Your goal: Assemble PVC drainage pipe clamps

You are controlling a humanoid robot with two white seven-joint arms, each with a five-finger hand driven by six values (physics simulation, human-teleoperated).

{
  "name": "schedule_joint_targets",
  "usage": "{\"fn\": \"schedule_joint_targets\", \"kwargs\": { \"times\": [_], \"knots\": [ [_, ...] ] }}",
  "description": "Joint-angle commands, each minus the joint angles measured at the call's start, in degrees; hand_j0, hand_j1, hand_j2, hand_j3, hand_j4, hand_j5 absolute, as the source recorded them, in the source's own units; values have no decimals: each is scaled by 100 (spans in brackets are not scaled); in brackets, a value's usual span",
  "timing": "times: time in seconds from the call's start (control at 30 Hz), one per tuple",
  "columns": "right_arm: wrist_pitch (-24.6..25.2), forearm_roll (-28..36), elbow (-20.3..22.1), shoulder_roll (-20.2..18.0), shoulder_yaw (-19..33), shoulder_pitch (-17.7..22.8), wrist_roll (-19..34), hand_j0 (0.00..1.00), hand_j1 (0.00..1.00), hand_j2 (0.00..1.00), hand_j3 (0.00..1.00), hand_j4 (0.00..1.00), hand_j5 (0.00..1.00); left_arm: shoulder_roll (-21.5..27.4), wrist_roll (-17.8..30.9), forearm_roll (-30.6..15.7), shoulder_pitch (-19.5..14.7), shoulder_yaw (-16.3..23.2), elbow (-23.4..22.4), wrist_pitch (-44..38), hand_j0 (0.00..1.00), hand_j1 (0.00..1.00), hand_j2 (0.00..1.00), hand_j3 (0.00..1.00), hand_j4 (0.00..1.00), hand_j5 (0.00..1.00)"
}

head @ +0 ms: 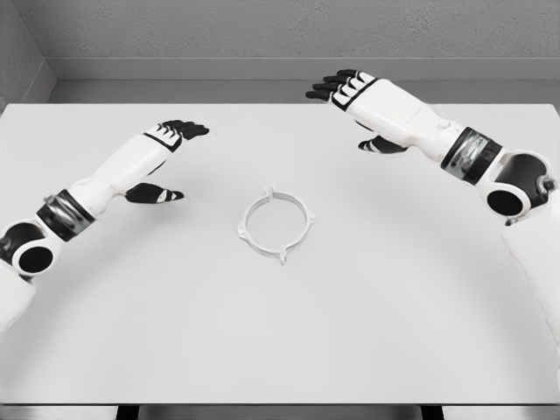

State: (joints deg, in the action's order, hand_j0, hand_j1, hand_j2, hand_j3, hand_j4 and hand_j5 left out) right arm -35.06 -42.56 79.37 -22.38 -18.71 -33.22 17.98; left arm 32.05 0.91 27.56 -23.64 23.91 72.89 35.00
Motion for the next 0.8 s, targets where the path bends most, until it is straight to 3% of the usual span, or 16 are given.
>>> {"fn": "schedule_joint_targets", "kwargs": {
  "times": [0.0,0.07,0.2,0.77],
  "knots": [
    [6,-156,-387,208,-449,-17,12,100,100,100,100,100,100,232,-4,-58,0,-158,-21,0,100,100,100,100,100,100],
    [6,-402,-651,428,-458,-132,21,100,100,100,100,100,100,302,-4,-58,0,-255,-73,0,100,100,100,100,100,100],
    [6,-411,-1037,454,-730,-316,21,100,100,100,100,100,100,434,-4,-75,0,-273,-135,0,100,100,100,100,100,100],
    [6,-472,-1240,603,-1284,-360,21,100,100,100,100,100,100,698,-4,-75,-88,-281,-249,0,100,100,100,100,100,100]
  ]
}}
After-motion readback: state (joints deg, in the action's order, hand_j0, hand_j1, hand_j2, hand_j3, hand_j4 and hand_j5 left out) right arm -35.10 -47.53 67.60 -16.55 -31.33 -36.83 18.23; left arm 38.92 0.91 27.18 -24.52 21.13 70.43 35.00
